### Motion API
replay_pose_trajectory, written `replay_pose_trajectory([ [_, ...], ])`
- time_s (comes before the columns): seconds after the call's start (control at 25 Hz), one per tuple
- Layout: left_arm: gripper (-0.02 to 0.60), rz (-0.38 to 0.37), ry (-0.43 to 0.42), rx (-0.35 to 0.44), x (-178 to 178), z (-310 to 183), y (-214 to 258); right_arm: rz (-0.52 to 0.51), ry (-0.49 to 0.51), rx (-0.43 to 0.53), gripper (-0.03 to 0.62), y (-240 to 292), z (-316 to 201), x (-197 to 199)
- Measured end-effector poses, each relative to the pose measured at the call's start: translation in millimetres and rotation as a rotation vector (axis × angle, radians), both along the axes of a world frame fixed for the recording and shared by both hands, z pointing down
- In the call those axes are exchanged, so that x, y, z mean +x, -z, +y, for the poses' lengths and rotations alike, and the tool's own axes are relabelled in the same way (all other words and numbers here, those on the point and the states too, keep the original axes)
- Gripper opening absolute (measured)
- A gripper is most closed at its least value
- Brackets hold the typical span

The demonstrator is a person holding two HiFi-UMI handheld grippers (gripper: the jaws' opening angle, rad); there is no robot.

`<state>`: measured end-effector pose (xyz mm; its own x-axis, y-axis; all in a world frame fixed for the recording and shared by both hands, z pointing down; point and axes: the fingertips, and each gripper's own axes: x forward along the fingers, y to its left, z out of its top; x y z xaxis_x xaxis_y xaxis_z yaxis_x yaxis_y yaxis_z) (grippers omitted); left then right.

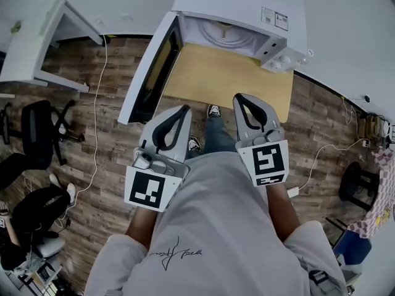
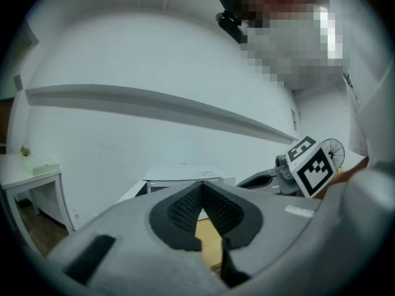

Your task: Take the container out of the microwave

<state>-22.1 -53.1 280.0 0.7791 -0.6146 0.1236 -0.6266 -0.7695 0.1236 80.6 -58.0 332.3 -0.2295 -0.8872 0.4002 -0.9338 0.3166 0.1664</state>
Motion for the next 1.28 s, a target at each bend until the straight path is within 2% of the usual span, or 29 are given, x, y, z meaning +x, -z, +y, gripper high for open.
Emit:
replay_pose_trajectory([
  [0.24, -0.006, 0.01, 0.017, -0.036, 8, -17, 0, 0.043, -0.014, -0.005, 0.012, -15, -32, 17],
  [0.44, -0.006, -0.012, 0.02, -0.057, 9, -28, -7, 0.064, -0.039, -0.023, 0.014, -36, -57, 29],
  [0.84, -0.006, -0.037, 0.039, -0.096, 13, -38, -18, 0.273, -0.048, -0.04, 0.019, -74, -101, 57],
  [1.08, -0.006, -0.03, 0.06, -0.124, 13, -43, -18, 0.305, -0.032, -0.072, 0.029, -97, -126, 61],
  [1.28, -0.005, -0.028, 0.083, -0.125, 12, -50, -19, 0.372, -0.025, -0.074, 0.047, -111, -151, 70],
])
